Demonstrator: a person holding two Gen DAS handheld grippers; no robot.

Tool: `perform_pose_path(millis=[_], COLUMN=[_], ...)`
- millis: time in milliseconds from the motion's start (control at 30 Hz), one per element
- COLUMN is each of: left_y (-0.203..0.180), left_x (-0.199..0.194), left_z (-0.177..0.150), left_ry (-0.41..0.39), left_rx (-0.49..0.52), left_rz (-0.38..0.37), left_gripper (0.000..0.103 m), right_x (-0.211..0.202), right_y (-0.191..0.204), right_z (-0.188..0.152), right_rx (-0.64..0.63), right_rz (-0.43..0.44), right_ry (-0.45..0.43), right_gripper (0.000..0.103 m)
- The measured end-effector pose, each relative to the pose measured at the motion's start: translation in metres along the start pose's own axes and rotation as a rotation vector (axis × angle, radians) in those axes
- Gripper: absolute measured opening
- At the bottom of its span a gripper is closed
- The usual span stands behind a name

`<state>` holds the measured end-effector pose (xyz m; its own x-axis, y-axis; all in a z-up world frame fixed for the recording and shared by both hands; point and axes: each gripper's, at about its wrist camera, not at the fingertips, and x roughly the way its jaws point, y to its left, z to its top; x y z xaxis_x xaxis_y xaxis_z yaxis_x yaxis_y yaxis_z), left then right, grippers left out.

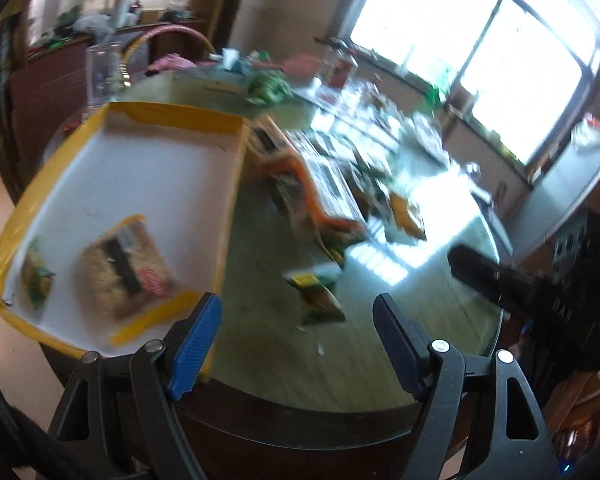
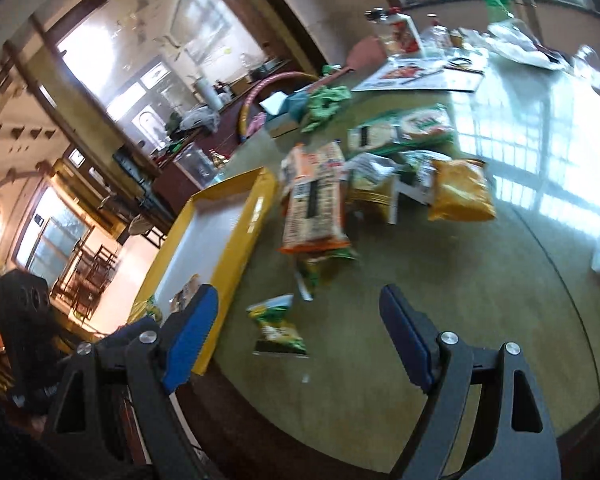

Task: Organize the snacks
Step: 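Release the pea bag into the tray with the left gripper, then drop small green bag in tray with left gripper while right places cracker pack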

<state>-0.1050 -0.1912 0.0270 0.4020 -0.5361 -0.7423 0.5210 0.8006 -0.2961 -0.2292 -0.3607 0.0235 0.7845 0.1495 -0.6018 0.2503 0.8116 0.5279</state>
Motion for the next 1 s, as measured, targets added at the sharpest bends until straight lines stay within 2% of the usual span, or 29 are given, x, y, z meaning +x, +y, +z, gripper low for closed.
perform_pose_path(millis=[133, 333, 433, 500, 567, 733, 1000], left_y=[-0.02, -0.039, -0.044, -0.044, -0.042, -0.034, -0.013], left_x=[0.016, 0.053, 0.078, 0.093, 0.098, 0.078, 0.042], left_z=[-0.002, -0.004, -0.002, -0.002, -0.003, -0.006, -0.008], left_ry=[0.041, 0.114, 0.163, 0.194, 0.203, 0.162, 0.12], left_rx=[0.077, 0.121, 0.141, 0.148, 0.145, 0.115, 0.024], left_rz=[0.053, 0.075, 0.108, 0.153, 0.17, 0.107, -0.019], left_gripper=[0.078, 0.076, 0.061, 0.041, 0.038, 0.032, 0.031], right_x=[-0.005, -0.015, -0.016, -0.015, -0.017, -0.013, 0.017], right_y=[-0.019, -0.042, -0.05, -0.054, -0.054, -0.048, -0.027], right_z=[0.001, -0.003, -0.006, -0.006, -0.008, -0.007, 0.002], right_rx=[0.017, 0.042, 0.06, 0.071, 0.071, 0.046, 0.018], right_rz=[-0.021, -0.035, -0.036, -0.037, -0.032, -0.035, -0.017], right_ry=[-0.013, -0.014, -0.013, -0.004, -0.001, 0.003, 0.066], right_gripper=[0.083, 0.083, 0.081, 0.078, 0.078, 0.078, 0.078])
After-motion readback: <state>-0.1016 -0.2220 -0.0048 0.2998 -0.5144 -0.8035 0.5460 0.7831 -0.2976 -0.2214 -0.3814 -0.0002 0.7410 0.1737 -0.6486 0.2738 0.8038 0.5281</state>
